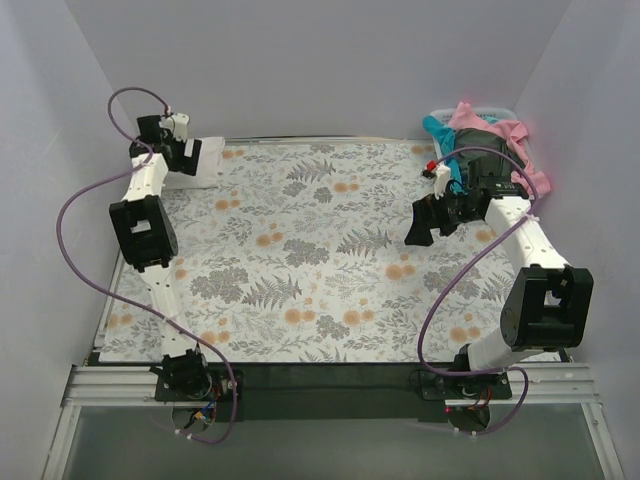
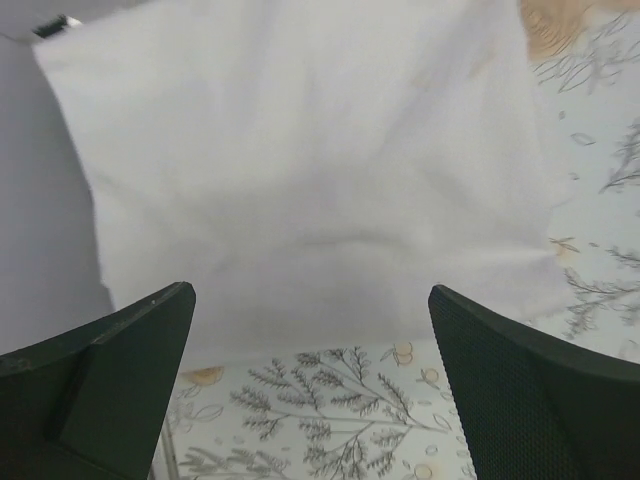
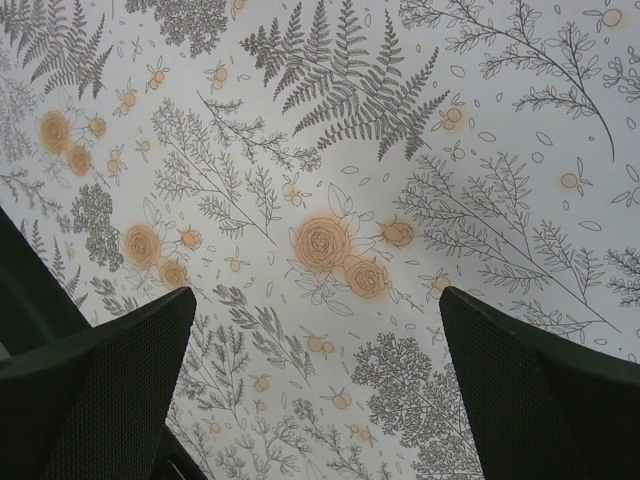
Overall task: Fold and stack the t-shirts
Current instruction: Neatly place the folded tshirt to the corner, then reset both grippers
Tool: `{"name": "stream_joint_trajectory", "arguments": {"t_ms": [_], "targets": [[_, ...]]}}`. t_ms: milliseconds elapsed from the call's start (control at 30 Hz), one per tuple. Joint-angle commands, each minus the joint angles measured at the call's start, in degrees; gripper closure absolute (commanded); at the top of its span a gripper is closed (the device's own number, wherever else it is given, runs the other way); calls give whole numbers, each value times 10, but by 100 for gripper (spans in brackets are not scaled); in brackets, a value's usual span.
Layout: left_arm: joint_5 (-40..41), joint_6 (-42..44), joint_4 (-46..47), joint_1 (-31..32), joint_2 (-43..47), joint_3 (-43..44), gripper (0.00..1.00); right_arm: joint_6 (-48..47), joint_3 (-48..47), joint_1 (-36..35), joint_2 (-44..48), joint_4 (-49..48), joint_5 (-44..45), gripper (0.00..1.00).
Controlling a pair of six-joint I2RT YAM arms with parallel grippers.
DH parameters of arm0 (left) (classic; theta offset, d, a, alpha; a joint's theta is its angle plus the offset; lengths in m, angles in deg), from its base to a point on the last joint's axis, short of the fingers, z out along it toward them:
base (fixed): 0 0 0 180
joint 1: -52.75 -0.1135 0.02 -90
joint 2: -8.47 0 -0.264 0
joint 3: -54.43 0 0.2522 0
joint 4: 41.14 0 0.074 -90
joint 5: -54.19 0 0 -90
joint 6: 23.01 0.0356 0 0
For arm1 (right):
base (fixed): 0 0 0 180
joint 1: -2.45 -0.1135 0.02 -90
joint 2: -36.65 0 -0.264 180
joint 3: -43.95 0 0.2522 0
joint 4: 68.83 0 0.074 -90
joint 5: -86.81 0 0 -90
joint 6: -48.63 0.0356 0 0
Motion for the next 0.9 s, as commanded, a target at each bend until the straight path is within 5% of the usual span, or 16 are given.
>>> {"name": "stream_joint_trajectory", "arguments": {"t_ms": [0,233,533,867], "targets": [[-38,-18,-27,-3,150,29,2,-6,-34,2,17,11,-20,2],[-80,-142,-152,26,298,-5,2,0,-71,2,27,12,16,2],[-96,-265,-140,93,546,-339,2,-16,-47,2,65,10,86,2],[-63,-283,-118,151,765,-687,2,-35,62,3,140,20,126,2]]}}
